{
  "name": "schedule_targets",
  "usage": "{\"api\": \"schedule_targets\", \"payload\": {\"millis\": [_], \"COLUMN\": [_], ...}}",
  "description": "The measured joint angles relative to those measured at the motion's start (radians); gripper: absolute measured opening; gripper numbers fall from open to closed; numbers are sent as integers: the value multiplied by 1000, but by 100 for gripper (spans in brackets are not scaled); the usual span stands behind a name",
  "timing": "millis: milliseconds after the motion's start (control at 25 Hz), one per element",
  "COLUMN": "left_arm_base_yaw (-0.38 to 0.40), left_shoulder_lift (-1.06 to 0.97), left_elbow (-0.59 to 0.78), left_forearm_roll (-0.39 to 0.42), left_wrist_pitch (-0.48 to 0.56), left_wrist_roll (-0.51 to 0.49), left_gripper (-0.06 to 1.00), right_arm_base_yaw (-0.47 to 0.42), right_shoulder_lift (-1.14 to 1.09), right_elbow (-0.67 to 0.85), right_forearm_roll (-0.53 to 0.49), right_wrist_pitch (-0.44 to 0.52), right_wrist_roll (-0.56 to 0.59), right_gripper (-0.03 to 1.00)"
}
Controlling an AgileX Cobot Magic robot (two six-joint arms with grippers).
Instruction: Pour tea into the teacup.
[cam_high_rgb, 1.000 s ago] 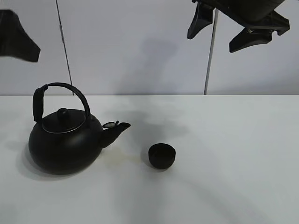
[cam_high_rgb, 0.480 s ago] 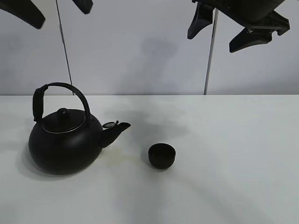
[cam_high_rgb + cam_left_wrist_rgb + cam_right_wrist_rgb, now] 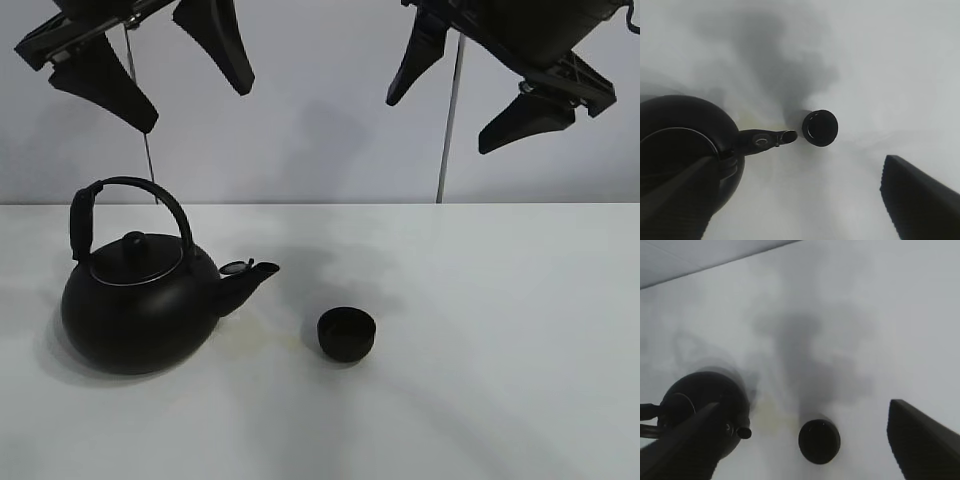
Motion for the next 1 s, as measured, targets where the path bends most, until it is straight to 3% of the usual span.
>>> {"api": "schedule_targets", "payload": {"millis": [1000], "left_arm_base_yaw": [0], "left_shoulder_lift": [0], "left_elbow": [-2], "left_forearm_roll": [-6], "left_wrist_pitch": [-1], "left_wrist_roll": [-2], "left_gripper": [63], "right_arm_base_yaw": [0], "right_shoulder_lift": [37], "right_elbow": [9], "right_forearm_roll": [41], "right_wrist_pitch": [128], "right_wrist_roll": [6], "right_gripper": [61]}}
